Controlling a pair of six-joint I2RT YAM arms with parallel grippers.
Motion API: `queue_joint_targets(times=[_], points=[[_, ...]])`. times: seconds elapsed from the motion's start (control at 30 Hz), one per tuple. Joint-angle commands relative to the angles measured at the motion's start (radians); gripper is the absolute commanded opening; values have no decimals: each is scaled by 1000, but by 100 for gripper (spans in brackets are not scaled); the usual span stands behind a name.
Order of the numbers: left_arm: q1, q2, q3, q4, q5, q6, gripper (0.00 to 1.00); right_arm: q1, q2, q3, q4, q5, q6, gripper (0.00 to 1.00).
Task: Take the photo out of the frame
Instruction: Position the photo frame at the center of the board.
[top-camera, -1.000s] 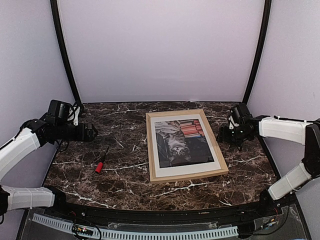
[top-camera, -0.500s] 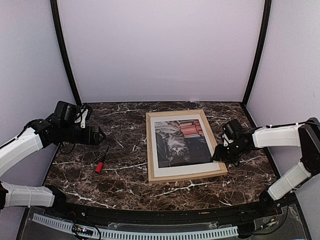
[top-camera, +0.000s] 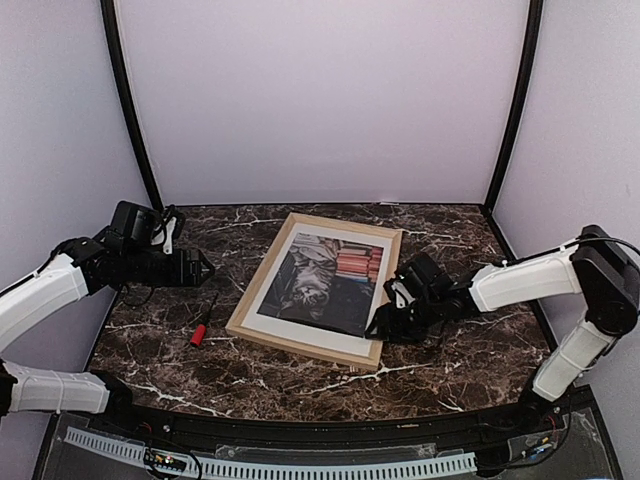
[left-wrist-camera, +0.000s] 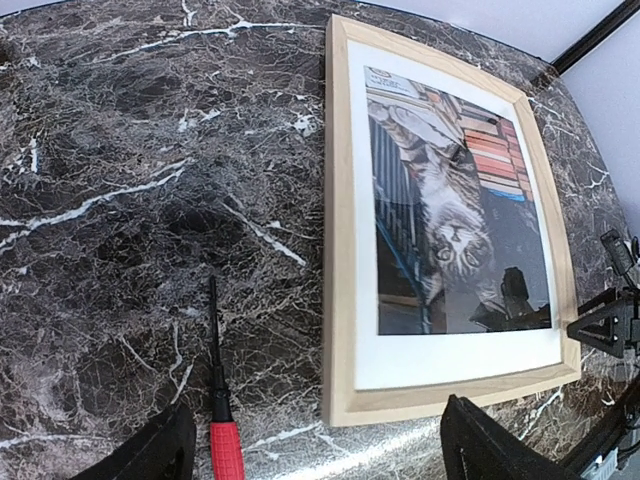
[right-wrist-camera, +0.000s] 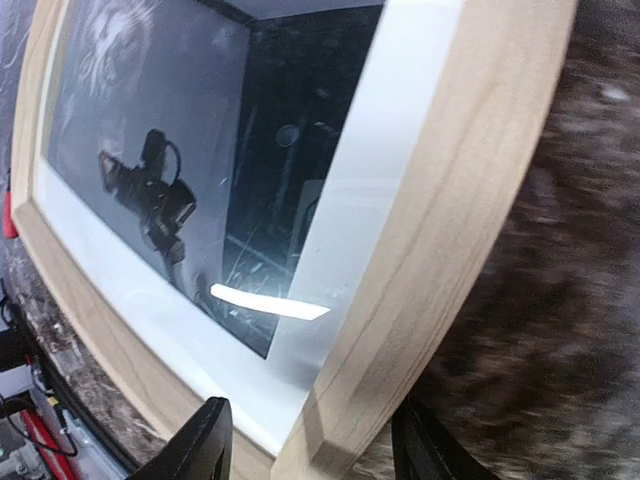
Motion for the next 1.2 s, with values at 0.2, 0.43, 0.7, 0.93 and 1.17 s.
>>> queue_joint_targets(times=[0.2,0.43,0.7,0.93,1.17], points=[[-20,14,-9,41,24,-36,85,120,216,201,523,-267,155,56],[-44,19,-24,46,25,-44,84,124,236,340,411,-265,75,57],[-100,23,-36,74,14,-39,84,122,144,448,121,-60,-70,60],[-193,56,-12,89,-31,-26,83,102,8,462,-87,268,-136,67],[-367,140,73,101,-137,20,80,41,-133,435,-181,439,-158,73]])
